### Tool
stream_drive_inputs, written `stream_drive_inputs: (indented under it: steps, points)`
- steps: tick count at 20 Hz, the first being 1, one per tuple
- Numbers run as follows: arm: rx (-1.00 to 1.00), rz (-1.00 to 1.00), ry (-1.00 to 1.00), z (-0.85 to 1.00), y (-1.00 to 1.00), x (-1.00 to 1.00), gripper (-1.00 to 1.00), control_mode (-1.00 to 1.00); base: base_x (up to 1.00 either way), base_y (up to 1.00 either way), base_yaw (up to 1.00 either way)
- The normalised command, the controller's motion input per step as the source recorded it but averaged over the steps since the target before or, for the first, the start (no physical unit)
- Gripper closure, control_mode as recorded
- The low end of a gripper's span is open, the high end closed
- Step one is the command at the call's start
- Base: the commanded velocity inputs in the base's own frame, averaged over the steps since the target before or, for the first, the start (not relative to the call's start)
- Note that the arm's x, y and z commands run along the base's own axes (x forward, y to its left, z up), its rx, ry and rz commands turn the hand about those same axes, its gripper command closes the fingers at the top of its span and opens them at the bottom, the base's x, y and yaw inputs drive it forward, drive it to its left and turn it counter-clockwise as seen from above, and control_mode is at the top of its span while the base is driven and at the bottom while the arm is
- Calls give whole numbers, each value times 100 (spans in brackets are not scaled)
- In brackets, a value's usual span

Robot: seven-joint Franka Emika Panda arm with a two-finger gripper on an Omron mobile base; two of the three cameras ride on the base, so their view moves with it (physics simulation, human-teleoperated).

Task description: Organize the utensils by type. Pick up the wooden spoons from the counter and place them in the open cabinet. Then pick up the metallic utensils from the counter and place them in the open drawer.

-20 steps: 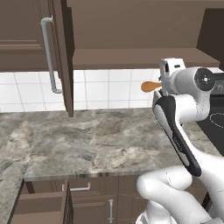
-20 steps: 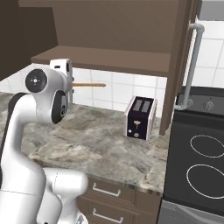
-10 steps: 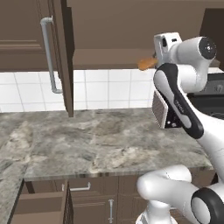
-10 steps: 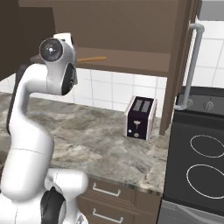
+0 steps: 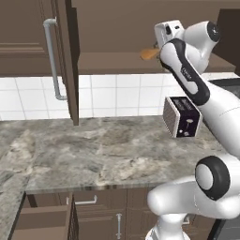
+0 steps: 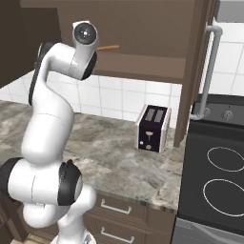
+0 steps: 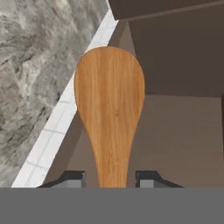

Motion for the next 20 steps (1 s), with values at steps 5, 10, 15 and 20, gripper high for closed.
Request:
stream_drive_inputs:
  steps: [5,10,15,20]
  points:
    - [1,23,0,-2,7,80,100,-100,0,0,0]
    - [0,18,0,-1,24,75,100,-100,0,0,0]
    - [0,10,0,0,25,71,100,-100,0,0,0]
    - [0,2,0,-3,34,61,100,-100,0,0,0]
